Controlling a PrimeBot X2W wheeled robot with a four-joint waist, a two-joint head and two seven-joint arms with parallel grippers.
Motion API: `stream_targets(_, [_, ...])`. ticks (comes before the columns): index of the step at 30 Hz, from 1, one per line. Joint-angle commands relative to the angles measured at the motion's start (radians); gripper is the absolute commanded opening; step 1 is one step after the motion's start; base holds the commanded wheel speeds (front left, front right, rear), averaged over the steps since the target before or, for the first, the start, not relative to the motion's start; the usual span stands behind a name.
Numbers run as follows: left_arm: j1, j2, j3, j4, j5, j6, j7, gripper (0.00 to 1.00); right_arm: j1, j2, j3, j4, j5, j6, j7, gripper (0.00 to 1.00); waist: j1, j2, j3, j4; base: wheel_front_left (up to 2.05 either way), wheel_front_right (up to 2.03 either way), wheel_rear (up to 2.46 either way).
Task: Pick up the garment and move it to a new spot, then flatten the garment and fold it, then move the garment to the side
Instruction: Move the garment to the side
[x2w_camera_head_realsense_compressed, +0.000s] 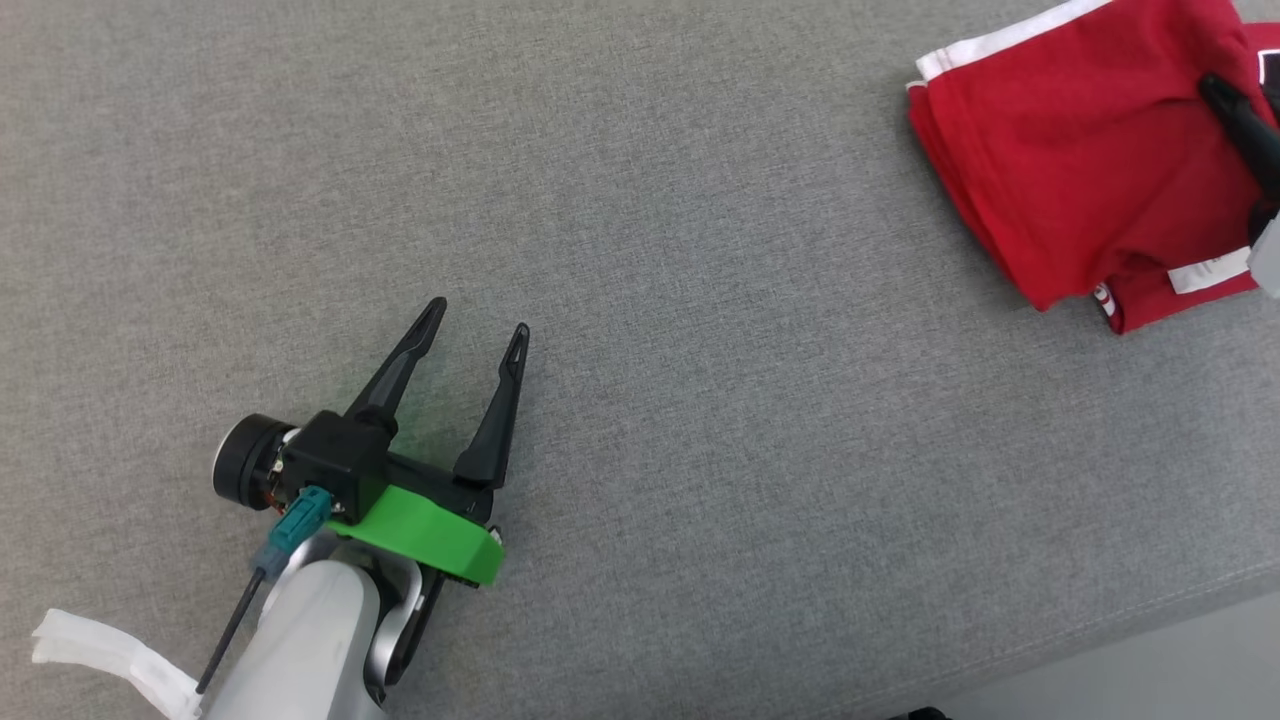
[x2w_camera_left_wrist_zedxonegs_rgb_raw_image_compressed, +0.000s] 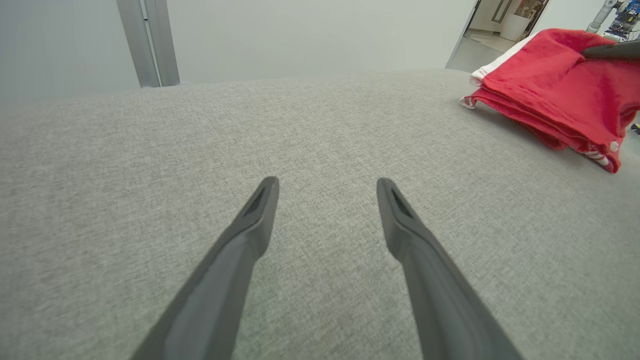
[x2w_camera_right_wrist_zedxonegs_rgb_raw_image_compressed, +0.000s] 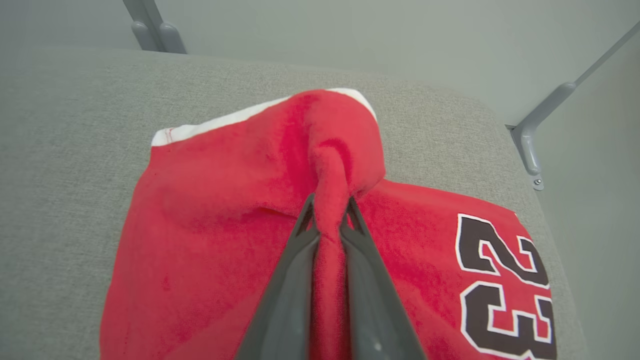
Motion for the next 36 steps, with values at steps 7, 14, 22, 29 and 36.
stream_targets(7, [-0.03,0.002,-0.012,-0.009,0.002,0.005,0.005,1.0,-0.041,-0.034,0.018,0.149,0.012,-0.001,-0.025,0.0,-0.0001,0.0,0.032,0.024,0.0,0.0,0.0])
stream_targets(14, [-0.036,0.001,-0.017,0.0,-0.005,0.009,0.0,1.0,-0.06,0.006,0.048,0.302,-0.029,-0.001,-0.038,0.26,-0.0001,0.0,0.034,0.045,0.0,0.0,0.0])
stream_targets(22, [-0.025,-0.012,-0.021,0.025,-0.02,0.008,-0.012,1.0,-0.083,0.072,0.054,0.51,-0.091,-0.001,-0.06,1.0,-0.0001,0.0,-0.02,0.06,0.0,0.0,0.0])
stream_targets(29, [0.01,-0.032,0.0,0.054,-0.045,0.018,-0.029,1.0,-0.125,0.103,-0.069,0.521,-0.157,-0.001,-0.073,1.0,-0.0001,0.0,-0.138,0.068,0.0,0.0,0.0])
stream_targets(36, [0.071,-0.027,0.091,0.037,-0.082,0.041,-0.036,1.0,0.029,0.169,-0.426,0.338,-0.348,0.0,-0.073,1.0,-0.0001,0.0,-0.283,0.072,0.0,0.0,0.0])
